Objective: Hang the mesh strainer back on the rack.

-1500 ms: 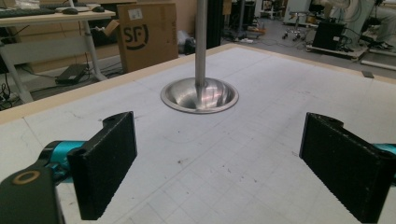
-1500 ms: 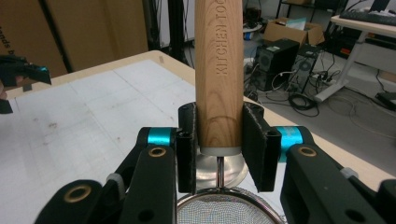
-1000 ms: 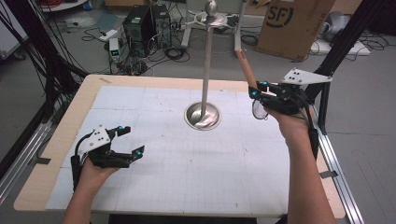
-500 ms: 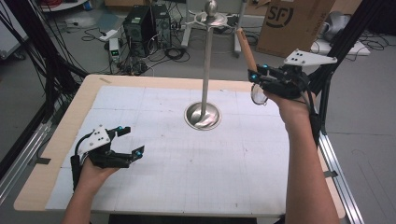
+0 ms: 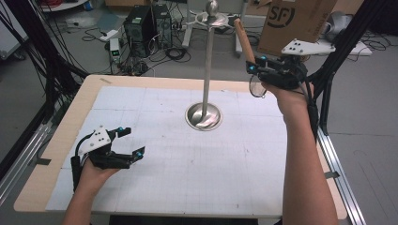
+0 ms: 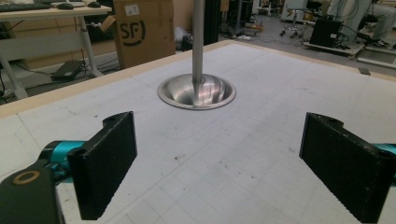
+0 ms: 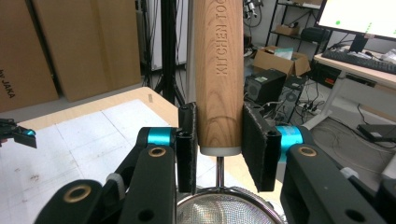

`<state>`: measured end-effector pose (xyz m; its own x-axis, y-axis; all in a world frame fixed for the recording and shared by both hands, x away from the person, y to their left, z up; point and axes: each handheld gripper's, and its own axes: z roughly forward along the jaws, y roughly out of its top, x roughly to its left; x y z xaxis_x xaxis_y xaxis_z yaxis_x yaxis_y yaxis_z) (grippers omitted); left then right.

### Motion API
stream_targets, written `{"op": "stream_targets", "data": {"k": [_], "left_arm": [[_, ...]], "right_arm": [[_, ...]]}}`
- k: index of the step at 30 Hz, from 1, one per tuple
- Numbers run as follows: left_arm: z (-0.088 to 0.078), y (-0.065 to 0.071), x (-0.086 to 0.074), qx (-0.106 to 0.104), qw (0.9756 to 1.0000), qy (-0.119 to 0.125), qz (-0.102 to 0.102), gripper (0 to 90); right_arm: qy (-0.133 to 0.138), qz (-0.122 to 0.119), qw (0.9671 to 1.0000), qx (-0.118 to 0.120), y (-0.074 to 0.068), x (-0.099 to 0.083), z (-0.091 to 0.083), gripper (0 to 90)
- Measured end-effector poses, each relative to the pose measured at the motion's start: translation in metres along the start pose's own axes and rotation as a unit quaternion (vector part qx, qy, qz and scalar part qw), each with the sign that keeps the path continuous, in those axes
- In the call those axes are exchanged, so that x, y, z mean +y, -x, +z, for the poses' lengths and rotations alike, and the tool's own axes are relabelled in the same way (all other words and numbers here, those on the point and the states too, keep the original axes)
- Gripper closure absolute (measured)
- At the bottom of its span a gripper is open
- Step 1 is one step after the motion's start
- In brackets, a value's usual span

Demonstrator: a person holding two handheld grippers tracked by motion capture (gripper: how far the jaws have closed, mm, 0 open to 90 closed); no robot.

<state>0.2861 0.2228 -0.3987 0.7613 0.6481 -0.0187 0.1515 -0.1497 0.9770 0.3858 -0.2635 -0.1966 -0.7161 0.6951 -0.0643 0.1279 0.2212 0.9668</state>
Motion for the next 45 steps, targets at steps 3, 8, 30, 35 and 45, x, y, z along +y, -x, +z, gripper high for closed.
{"op": "stream_targets", "data": {"k": [3, 8, 30, 35, 45], "left_arm": [[0.000, 0.000, 0.000, 0.000, 1.0000, 0.002, -0.002, 11.7], [-0.001, -0.001, 0.000, 0.001, 1.0000, 0.002, -0.002, 11.7], [-0.001, -0.002, -0.001, 0.002, 1.0000, 0.000, -0.003, 11.7], [-0.002, -0.001, -0.001, 0.001, 1.0000, 0.002, -0.003, 11.6], [-0.002, -0.002, -0.001, 0.004, 1.0000, 0.000, -0.005, 11.6]], "right_arm": [[0.002, 0.000, 1.0000, 0.004, 0.000, 0.000, 0.003, 68.0], [0.001, 0.005, 1.0000, 0.006, 0.001, -0.002, 0.008, 68.0], [-0.022, 0.011, 0.9996, 0.013, -0.001, -0.008, 0.034, 67.8], [-0.022, 0.015, 0.9996, 0.015, 0.001, -0.010, 0.042, 67.7], [-0.025, 0.021, 0.9993, 0.018, 0.004, -0.011, 0.054, 67.6]]}}
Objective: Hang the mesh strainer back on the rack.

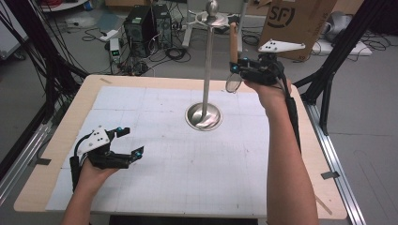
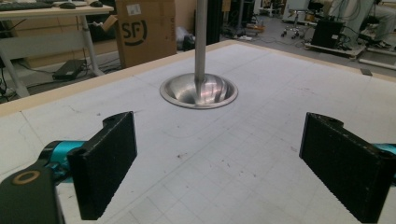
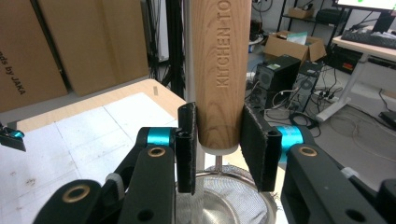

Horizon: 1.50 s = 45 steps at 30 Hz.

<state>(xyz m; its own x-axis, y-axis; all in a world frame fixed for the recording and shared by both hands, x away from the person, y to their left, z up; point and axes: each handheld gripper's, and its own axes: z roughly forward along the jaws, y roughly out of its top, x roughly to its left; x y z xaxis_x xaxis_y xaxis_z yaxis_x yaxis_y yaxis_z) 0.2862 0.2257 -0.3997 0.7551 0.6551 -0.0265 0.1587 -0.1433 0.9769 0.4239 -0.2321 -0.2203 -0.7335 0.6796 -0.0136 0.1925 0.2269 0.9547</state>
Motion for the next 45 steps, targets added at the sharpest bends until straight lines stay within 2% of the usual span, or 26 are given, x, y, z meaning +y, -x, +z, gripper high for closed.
{"op": "stream_targets", "data": {"k": [9, 13, 20, 26, 33, 37, 42, 45], "left_arm": [[-0.001, 0.001, 0.000, 0.001, 1.0000, 0.003, 0.001, 11.6], [-0.001, 0.001, 0.000, 0.000, 1.0000, 0.004, 0.000, 11.7], [-0.001, 0.001, 0.000, 0.001, 1.0000, 0.004, 0.001, 11.6], [-0.001, 0.001, 0.000, 0.002, 1.0000, 0.002, 0.002, 11.7], [0.000, 0.002, 0.000, -0.001, 1.0000, 0.002, 0.003, 11.7], [0.000, 0.002, 0.000, -0.001, 1.0000, 0.000, 0.002, 11.7], [0.001, 0.003, -0.001, -0.001, 1.0000, -0.003, 0.002, 11.6], [0.001, 0.003, -0.001, -0.001, 1.0000, -0.003, 0.003, 11.7]], "right_arm": [[-0.007, 0.000, 1.0000, 0.005, -0.002, 0.002, 0.009, 66.9], [-0.010, 0.009, 0.9999, 0.003, -0.002, 0.002, 0.011, 61.5], [-0.018, 0.007, 0.9998, -0.008, -0.002, 0.002, 0.009, 55.8], [-0.014, 0.002, 0.9999, -0.008, -0.006, 0.001, 0.001, 52.7], [-0.026, -0.010, 0.9995, -0.018, -0.007, -0.007, -0.013, 49.3], [-0.024, -0.011, 0.9994, -0.024, -0.006, -0.014, -0.022, 46.5], [-0.042, -0.019, 0.9983, -0.036, -0.007, -0.024, -0.029, 43.8], [-0.039, -0.020, 0.9984, -0.037, -0.007, -0.030, -0.033, 42.3]]}}
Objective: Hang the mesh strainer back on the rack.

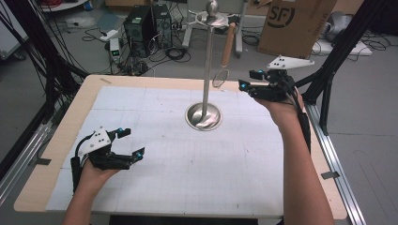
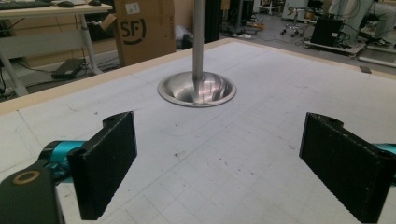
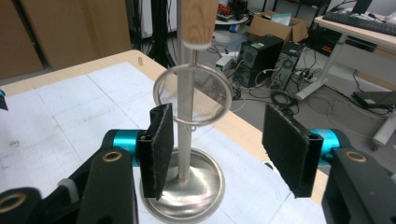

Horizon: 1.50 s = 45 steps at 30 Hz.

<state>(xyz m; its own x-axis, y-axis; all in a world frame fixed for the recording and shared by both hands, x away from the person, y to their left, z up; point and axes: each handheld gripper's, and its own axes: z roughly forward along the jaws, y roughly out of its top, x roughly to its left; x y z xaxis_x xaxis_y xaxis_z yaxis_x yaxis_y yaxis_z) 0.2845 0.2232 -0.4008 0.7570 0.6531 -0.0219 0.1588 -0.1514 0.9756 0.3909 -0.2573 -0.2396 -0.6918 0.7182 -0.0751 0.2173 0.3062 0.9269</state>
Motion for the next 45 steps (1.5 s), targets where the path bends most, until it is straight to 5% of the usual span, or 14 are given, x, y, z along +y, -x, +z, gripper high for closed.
{"op": "stream_targets", "data": {"k": [22, 45], "left_arm": [[0.001, -0.001, -0.001, -0.001, 1.0000, -0.002, -0.001, 11.6], [0.001, -0.001, -0.003, -0.001, 1.0000, -0.004, 0.000, 11.6]], "right_arm": [[0.024, 0.026, 0.9994, -0.003, -0.007, -0.058, -0.024, 32.8], [0.036, 0.042, 0.9982, 0.023, -0.025, -0.122, -0.030, 27.3]]}}
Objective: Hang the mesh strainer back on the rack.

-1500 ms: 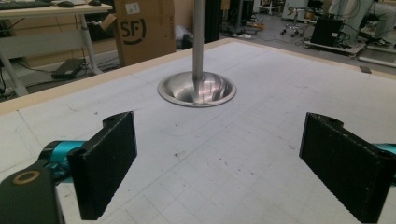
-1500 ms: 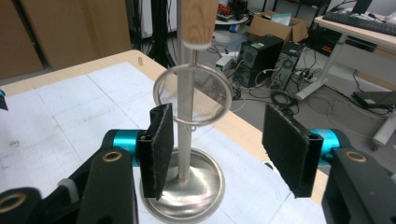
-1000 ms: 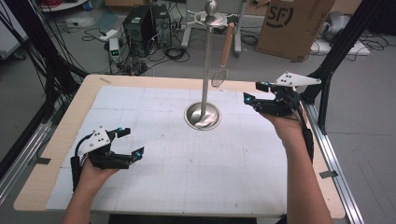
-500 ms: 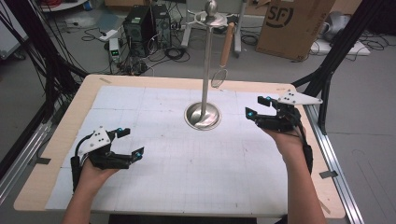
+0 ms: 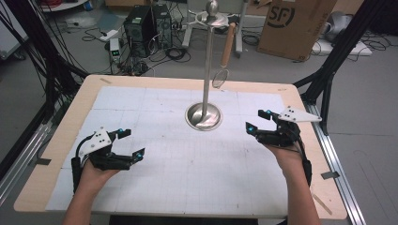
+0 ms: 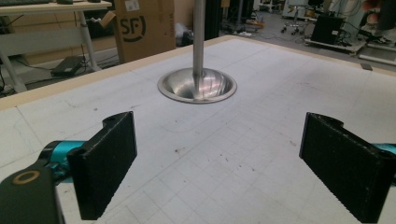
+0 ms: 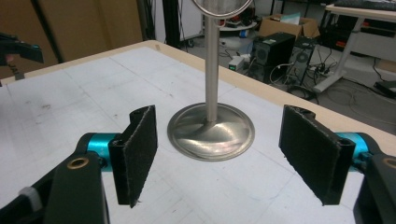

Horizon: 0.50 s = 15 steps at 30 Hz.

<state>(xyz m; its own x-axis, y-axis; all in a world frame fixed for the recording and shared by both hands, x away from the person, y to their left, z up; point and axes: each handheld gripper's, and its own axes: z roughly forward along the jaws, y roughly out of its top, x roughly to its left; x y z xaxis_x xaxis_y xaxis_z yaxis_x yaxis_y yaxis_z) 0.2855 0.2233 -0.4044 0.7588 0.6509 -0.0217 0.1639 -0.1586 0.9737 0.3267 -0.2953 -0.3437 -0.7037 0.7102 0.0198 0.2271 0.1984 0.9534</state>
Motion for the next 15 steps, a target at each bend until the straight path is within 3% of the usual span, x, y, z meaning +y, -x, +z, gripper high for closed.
{"op": "stream_targets", "data": {"k": [15], "left_arm": [[0.001, 0.001, 0.000, 0.001, 1.0000, -0.001, 0.001, 11.6]], "right_arm": [[0.010, 0.006, 0.9999, 0.010, -0.012, -0.034, -0.007, 23.7]]}}
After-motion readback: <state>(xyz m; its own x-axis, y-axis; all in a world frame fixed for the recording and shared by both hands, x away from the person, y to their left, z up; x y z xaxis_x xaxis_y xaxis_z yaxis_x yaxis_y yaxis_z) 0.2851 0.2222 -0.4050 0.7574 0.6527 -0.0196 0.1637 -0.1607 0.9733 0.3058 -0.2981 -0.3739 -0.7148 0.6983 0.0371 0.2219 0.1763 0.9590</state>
